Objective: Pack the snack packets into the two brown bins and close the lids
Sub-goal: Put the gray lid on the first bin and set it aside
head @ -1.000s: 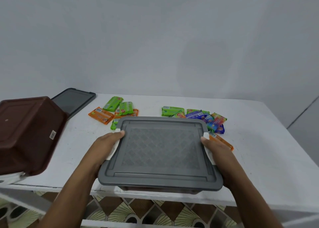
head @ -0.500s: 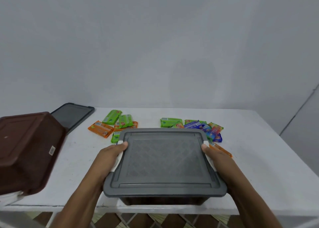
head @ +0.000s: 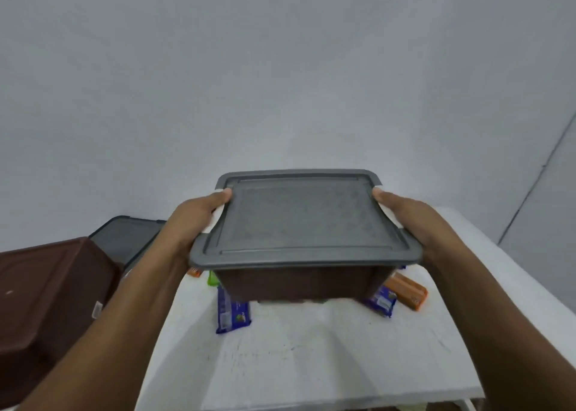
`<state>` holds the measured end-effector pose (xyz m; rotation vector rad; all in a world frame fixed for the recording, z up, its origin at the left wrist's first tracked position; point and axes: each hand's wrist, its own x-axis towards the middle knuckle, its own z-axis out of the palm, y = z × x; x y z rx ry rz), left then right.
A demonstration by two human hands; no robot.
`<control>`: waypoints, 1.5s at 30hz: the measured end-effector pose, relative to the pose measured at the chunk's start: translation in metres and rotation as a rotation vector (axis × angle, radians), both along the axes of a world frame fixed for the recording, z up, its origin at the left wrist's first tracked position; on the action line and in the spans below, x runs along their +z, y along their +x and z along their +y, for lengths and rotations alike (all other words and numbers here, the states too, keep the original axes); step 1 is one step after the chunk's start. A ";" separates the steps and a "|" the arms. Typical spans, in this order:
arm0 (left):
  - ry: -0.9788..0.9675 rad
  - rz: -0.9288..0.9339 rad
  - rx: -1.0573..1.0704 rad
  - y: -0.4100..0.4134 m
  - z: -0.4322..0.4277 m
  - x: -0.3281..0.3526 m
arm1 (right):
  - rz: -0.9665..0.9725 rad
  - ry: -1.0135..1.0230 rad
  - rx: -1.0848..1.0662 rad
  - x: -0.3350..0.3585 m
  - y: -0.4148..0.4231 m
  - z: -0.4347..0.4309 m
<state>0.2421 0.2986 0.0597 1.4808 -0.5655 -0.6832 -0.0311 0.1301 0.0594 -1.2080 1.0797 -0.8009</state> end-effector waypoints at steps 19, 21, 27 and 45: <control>0.081 -0.145 0.044 0.062 -0.236 -0.051 | 0.172 -0.289 0.073 -0.030 0.061 -0.234; 0.085 -0.153 0.051 0.060 -0.249 -0.064 | 0.169 -0.318 0.060 -0.041 0.059 -0.249; 0.130 -0.183 0.002 0.055 -0.272 -0.106 | 0.176 -0.359 0.035 -0.088 0.048 -0.272; 0.331 -0.201 -0.059 0.055 -0.288 -0.103 | 0.214 -0.116 0.083 -0.104 0.052 -0.285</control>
